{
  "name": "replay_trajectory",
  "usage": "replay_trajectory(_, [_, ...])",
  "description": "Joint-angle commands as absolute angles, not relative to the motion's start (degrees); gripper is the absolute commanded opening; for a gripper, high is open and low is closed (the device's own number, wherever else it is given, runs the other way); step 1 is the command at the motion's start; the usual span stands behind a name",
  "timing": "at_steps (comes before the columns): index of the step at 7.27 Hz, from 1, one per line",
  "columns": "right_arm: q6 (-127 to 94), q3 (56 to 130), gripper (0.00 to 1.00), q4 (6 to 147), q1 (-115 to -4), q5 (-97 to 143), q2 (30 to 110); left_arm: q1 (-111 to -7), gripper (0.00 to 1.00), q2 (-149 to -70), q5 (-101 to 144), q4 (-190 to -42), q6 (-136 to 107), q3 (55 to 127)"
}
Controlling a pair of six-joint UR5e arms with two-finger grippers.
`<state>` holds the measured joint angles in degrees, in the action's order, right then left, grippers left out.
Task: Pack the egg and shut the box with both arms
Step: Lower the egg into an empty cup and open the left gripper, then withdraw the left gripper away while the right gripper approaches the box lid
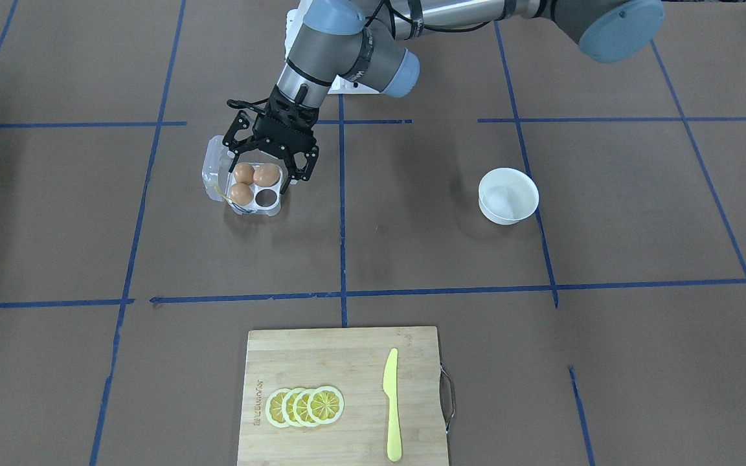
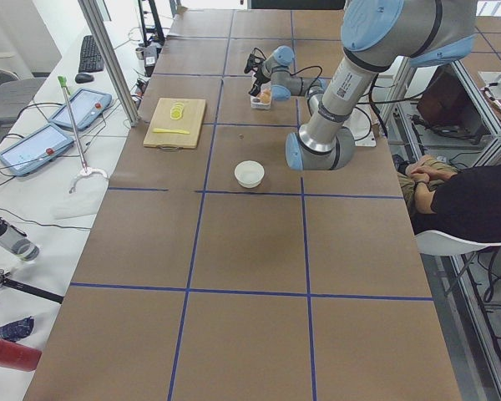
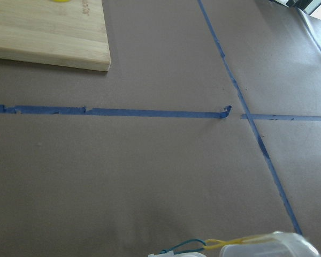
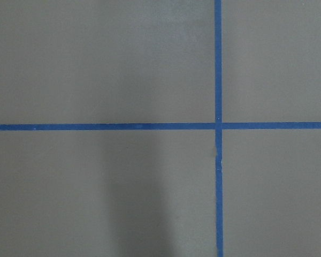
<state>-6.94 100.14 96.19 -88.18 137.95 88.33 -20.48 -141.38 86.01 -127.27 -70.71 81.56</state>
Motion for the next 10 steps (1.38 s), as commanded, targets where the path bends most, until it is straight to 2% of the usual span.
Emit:
replay_trajectory(1, [-14.6, 104.0, 1.00, 96.1, -84.0, 138.3, 88.2, -24.5, 0.99, -139.1, 91.7, -125.9, -70.7, 84.5])
replay_trajectory(4, [-35.6, 115.2, 0.98, 94.1, -71.7, 128.6, 88.3, -30.6, 1.00, -133.9, 100.3, -112.7, -66.7, 93.9])
replay_trajectory(6, [-56.7, 115.0, 0.84, 75.6, -59.4, 122.6, 90.9, -35.8, 1.00, -132.1, 101.9, -98.9, -56.8, 100.8])
replay_trajectory(7, [-64.8, 114.7, 0.70, 69.0, -53.4, 120.0, 90.9, -38.5, 1.00, -131.1, 102.4, -95.1, -52.4, 102.6])
replay_trajectory(9, [-66.4, 114.7, 0.46, 68.1, -47.3, 118.6, 90.7, -42.8, 1.00, -128.2, 102.5, -90.2, -48.9, 104.6])
replay_trajectory(10, [-68.5, 114.9, 0.40, 67.9, -44.8, 118.0, 90.2, -44.5, 1.00, -127.1, 102.5, -87.2, -44.9, 108.0])
